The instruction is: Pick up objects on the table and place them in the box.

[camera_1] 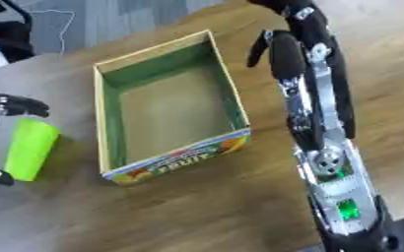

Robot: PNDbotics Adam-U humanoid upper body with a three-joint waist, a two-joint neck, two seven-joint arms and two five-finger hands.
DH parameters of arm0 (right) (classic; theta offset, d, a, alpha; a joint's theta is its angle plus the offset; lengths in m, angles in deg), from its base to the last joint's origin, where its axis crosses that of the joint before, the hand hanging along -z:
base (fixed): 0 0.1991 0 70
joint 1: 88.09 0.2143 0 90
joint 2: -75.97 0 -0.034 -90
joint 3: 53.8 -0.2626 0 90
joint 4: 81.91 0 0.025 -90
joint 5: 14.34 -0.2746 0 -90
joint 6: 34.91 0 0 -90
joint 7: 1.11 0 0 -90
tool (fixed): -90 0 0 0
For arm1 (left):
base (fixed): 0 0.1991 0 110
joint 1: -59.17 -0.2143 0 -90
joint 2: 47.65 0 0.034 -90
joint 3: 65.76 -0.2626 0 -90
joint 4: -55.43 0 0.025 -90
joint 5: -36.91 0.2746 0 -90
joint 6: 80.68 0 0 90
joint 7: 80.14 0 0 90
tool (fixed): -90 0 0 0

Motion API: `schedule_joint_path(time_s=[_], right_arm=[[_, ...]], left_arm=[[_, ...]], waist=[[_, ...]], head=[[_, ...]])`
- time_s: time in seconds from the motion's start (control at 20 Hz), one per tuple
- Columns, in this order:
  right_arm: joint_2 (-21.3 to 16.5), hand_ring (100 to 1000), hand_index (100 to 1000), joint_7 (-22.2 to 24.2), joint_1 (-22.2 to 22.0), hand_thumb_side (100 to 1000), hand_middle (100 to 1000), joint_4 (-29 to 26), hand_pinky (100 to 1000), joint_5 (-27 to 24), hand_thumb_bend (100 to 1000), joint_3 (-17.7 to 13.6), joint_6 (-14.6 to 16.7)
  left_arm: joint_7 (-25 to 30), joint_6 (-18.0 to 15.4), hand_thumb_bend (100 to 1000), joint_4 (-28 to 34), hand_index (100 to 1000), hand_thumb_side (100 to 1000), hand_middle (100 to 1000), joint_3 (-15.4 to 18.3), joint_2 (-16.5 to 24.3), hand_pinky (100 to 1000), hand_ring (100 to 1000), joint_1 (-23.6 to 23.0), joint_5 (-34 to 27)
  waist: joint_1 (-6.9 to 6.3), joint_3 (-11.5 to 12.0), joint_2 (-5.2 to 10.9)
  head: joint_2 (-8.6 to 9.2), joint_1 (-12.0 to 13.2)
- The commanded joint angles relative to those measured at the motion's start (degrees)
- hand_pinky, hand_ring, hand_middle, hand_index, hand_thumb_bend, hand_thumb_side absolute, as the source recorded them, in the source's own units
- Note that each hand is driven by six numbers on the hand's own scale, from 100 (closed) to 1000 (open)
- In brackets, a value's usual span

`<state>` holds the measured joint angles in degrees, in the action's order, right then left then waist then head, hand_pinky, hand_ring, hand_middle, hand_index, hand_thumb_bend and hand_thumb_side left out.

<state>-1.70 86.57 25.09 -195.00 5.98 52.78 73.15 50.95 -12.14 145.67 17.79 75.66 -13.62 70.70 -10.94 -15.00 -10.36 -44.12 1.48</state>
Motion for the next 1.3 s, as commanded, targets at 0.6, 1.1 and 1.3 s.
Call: schedule_joint_path(time_s=[0.6,1.1,1.3], right_arm=[[-0.23,832,939,0.36,0.82,1000,791,-0.67,342,-0.02,310,0.12,0.08],[-0.16,833,938,0.38,1.00,1000,791,-0.74,344,0.14,318,0.00,0.14],[-0.11,833,938,0.33,1.06,1000,791,-0.80,345,0.23,322,-0.12,0.12]], left_arm=[[5.98,-3.53,1000,5.42,1000,471,1000,-1.09,2.90,1000,1000,-0.10,12.36],[4.47,-5.35,1000,8.95,1000,467,1000,-2.25,3.17,1000,1000,-1.24,23.00],[4.22,-5.40,1000,8.67,1000,467,1000,-2.43,3.02,1000,1000,-1.59,23.79]], waist=[[0.33,-0.05,0.45],[0.20,-0.32,0.47],[0.33,-0.31,0.42]], head=[[0.00,-0.21],[0.00,-0.18],[0.00,-0.03]])
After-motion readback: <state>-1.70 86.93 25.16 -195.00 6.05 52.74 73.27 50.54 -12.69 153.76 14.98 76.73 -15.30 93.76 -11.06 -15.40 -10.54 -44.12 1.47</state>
